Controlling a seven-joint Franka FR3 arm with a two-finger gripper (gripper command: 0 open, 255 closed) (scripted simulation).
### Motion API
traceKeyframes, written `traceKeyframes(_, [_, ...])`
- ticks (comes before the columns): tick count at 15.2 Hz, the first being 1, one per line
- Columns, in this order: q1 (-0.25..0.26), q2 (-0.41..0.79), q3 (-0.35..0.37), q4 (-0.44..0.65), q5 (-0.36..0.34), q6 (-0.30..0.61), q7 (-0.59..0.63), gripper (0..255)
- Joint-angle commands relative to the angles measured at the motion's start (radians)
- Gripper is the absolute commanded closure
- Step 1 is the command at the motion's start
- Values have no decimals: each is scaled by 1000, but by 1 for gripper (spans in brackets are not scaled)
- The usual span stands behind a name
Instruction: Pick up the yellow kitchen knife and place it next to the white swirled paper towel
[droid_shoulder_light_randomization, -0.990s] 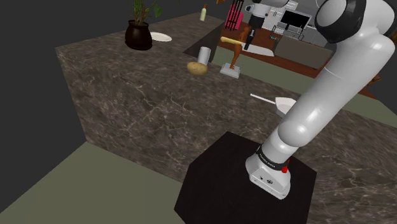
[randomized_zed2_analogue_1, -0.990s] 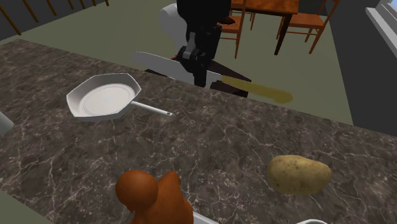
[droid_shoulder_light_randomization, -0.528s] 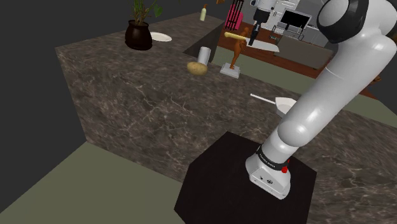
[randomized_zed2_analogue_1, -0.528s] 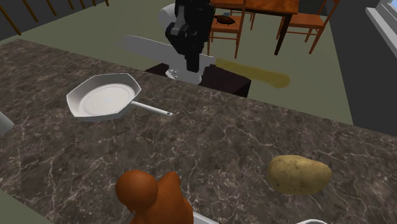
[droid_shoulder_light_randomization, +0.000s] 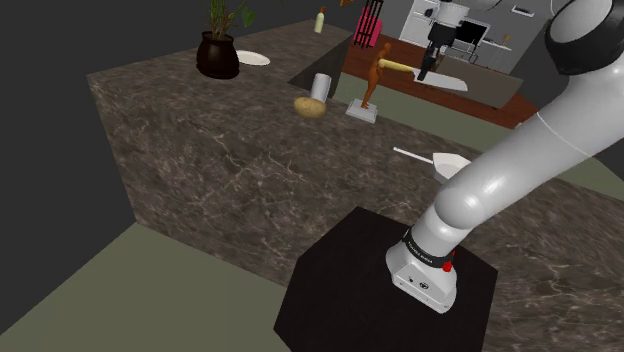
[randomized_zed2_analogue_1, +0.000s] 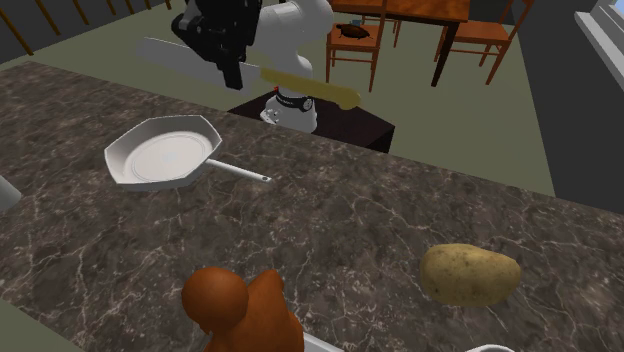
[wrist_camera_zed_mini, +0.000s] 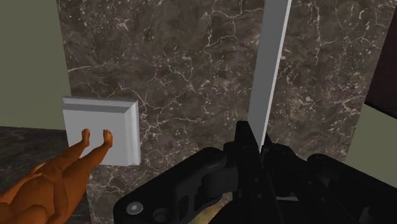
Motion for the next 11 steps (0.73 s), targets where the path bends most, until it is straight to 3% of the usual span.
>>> traceKeyframes(1, [-20, -33, -19, -24, -24, 0, -34, 255])
traceKeyframes(11, [-120, -183, -112, -100, -141, -23, -197, 255])
